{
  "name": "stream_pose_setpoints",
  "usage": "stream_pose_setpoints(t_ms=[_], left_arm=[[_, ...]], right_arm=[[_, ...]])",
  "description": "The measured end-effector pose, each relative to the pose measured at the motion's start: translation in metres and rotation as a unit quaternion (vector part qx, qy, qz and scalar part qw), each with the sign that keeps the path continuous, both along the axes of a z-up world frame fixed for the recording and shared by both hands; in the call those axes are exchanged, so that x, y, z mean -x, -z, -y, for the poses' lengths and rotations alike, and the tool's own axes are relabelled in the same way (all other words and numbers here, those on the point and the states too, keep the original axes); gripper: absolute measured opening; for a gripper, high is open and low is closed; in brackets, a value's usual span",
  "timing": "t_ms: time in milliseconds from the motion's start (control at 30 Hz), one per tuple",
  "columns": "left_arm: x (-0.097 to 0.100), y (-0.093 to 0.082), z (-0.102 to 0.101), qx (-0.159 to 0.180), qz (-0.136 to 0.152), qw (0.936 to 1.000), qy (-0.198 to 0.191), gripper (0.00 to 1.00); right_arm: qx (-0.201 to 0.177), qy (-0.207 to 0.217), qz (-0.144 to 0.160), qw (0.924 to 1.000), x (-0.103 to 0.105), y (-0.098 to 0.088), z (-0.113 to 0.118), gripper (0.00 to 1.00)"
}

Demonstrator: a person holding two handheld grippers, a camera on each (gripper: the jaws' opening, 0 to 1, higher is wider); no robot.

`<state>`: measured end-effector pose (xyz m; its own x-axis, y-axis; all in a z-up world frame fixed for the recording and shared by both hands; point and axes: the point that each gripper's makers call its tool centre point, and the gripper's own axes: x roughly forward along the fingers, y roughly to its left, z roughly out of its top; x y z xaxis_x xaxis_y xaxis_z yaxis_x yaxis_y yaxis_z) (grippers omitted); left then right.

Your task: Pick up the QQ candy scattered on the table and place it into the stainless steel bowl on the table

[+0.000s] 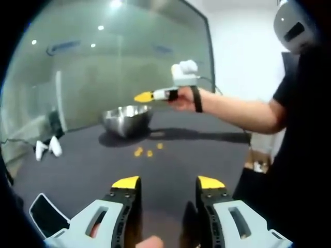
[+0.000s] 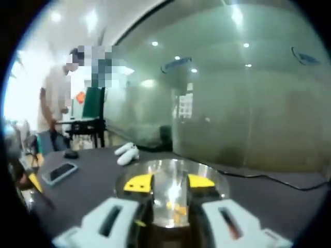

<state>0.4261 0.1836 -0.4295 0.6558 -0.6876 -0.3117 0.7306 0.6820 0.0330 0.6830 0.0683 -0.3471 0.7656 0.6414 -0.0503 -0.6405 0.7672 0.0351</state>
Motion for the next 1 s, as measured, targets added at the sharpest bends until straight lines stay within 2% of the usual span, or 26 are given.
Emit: stream_pose_setpoints(t_ms=[133, 233, 300, 367, 533, 633, 1000], left_arm=[[-0.001, 0.001, -0.001, -0.001, -0.003, 1.0, -0.003, 0.43], [0.0, -0.003, -0.001, 0.017, -0.004, 0.9999, -0.001, 0.43], [-0.002, -0.004, -0.003, 0.004, 0.008, 0.9999, -0.008, 0.43], [-0.003, 0.0, -0.003, -0.006, 0.005, 0.9999, -0.008, 0.43], [-0.003, 0.0, -0.003, 0.001, 0.003, 0.9999, -0.01, 0.43], [-0.003, 0.0, -0.002, -0.005, 0.004, 0.9999, -0.011, 0.43], [-0.002, 0.001, -0.004, -0.005, 0.002, 0.9999, -0.011, 0.43]], right_arm=[[0.005, -0.009, 0.028, 0.9996, 0.015, -0.016, 0.002, 0.25], [0.006, -0.039, 0.048, 0.9981, 0.028, -0.024, 0.001, 0.25], [0.031, -0.069, 0.047, 0.9961, 0.04, -0.016, -0.002, 0.26], [0.049, -0.094, 0.05, 0.9931, 0.049, -0.009, -0.002, 0.27], [0.06, -0.121, 0.055, 0.9893, 0.072, 0.001, 0.005, 0.27], [0.079, -0.137, 0.047, 0.9863, 0.086, 0.016, 0.01, 0.27], [0.098, -0.158, -0.001, 0.9826, 0.105, 0.069, 0.037, 0.28]])
